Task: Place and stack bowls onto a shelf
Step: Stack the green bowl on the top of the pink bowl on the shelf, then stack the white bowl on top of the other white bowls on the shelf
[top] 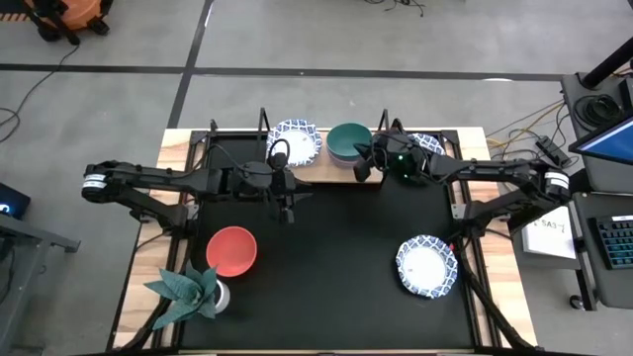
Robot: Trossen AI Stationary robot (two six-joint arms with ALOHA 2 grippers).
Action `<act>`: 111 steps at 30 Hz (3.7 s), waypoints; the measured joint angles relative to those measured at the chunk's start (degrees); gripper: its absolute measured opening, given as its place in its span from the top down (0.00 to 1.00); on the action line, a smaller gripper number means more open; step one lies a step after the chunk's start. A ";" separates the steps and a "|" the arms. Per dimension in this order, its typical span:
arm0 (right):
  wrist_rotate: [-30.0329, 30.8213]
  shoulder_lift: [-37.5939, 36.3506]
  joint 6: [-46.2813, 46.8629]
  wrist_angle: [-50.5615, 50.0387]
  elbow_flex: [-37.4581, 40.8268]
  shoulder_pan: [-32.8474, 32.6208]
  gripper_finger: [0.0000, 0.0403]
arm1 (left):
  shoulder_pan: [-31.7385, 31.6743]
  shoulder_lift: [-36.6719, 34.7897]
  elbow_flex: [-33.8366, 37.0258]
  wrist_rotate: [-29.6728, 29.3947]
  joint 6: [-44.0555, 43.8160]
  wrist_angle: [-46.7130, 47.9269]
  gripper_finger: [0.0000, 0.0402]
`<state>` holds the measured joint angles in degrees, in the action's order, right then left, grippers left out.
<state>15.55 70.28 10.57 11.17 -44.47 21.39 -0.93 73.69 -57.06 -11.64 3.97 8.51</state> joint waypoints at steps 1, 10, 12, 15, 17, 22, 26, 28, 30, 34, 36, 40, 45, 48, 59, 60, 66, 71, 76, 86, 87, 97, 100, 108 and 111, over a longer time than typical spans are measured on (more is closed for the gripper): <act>0.40 0.32 -0.19 0.01 -0.31 0.00 0.98 | 0.00 0.00 0.00 0.00 0.00 0.00 0.76; 1.17 4.51 -0.57 -2.29 -1.03 -0.19 0.98 | -0.01 0.00 -0.02 0.00 0.24 0.07 0.76; 1.18 4.46 -0.40 -2.34 -1.14 -0.17 0.98 | 0.00 0.00 -0.02 0.01 0.24 0.07 0.76; 0.93 3.96 -0.11 -3.27 -1.87 -0.31 0.98 | -0.01 0.00 -0.02 0.01 0.24 0.07 0.76; 0.92 3.63 -0.89 -3.37 -2.86 -0.38 0.98 | -0.02 0.00 -0.02 0.02 0.43 0.07 0.76; 0.91 3.26 -1.40 -7.52 -5.93 -0.66 0.98 | -0.02 0.00 -0.02 0.02 0.64 0.14 0.76; 0.92 2.32 -1.32 -16.24 -10.60 -2.52 0.98 | 0.00 0.00 -0.02 0.02 0.63 0.88 0.76; 0.92 1.75 -0.71 -21.78 -13.21 -4.20 0.98 | -0.01 0.00 -0.02 0.02 0.37 1.40 0.76; 0.94 1.40 -0.05 -27.83 -15.67 -6.10 0.98 | -0.02 0.02 -0.02 0.02 0.02 1.57 0.76; 0.91 0.35 1.82 -39.39 -20.51 -10.62 0.98 | -0.01 0.02 -0.02 0.02 -0.80 1.61 0.76; 0.93 -0.29 3.18 -44.34 -21.99 -12.85 0.98 | -0.02 0.02 -0.02 0.04 -1.98 1.84 0.76; 0.91 -1.60 6.36 -51.92 -22.40 -16.34 0.98 | 0.00 0.04 0.00 0.20 -5.72 2.31 0.76; 0.81 -3.85 11.34 -61.04 -20.52 -18.18 0.98 | 0.55 0.07 0.09 0.22 -12.48 4.63 0.76; 0.50 -5.39 13.90 -64.01 -17.61 -18.54 0.98 | 1.32 0.09 0.11 0.28 -15.99 7.20 0.76; -6.77 -10.67 18.90 -65.08 -6.07 -18.64 0.97 | 2.69 0.09 0.15 0.26 -26.36 13.96 0.76; -8.17 -10.69 17.66 -65.14 -5.75 -18.64 0.97 | 2.71 0.09 0.15 0.26 -26.49 13.95 0.76; -14.93 -10.64 11.14 -65.75 -5.03 -19.51 0.85 | 2.73 0.09 0.15 0.26 -27.26 13.90 0.76; -15.14 -10.16 5.17 -66.56 -4.98 -21.21 0.66 | 2.73 0.09 0.15 0.17 -27.19 13.73 0.76; -15.13 -9.33 -0.08 -68.40 -4.98 -23.91 0.52 | 2.73 0.09 0.18 0.03 -26.87 13.57 0.76; -14.08 0.73 -0.15 -70.75 -4.35 -30.74 0.50 | 2.73 0.10 0.20 -3.66 -24.55 12.94 0.76; -14.08 1.82 -0.21 -71.20 -4.35 -30.99 0.50 | 2.73 0.10 0.20 -4.00 -24.13 12.93 0.76; -17.95 7.46 -2.59 -72.41 -4.24 -31.41 0.50 | 2.71 0.10 0.20 -4.48 -23.74 12.92 0.76; -18.60 7.87 -2.67 -72.38 -4.24 -31.41 0.50 | 2.71 0.11 0.20 -4.48 -23.71 12.92 0.76; -19.02 3.63 -0.38 -73.47 -4.59 -31.41 0.50 | 2.71 0.09 0.20 -4.48 -23.71 12.91 0.76; -21.26 1.83 1.51 -73.59 -4.54 -31.49 0.50 | 2.71 0.31 0.20 -4.48 -23.72 12.78 0.76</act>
<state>-5.71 72.11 12.08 -62.41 -49.01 -10.10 1.78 74.00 -56.86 -16.12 -19.75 21.30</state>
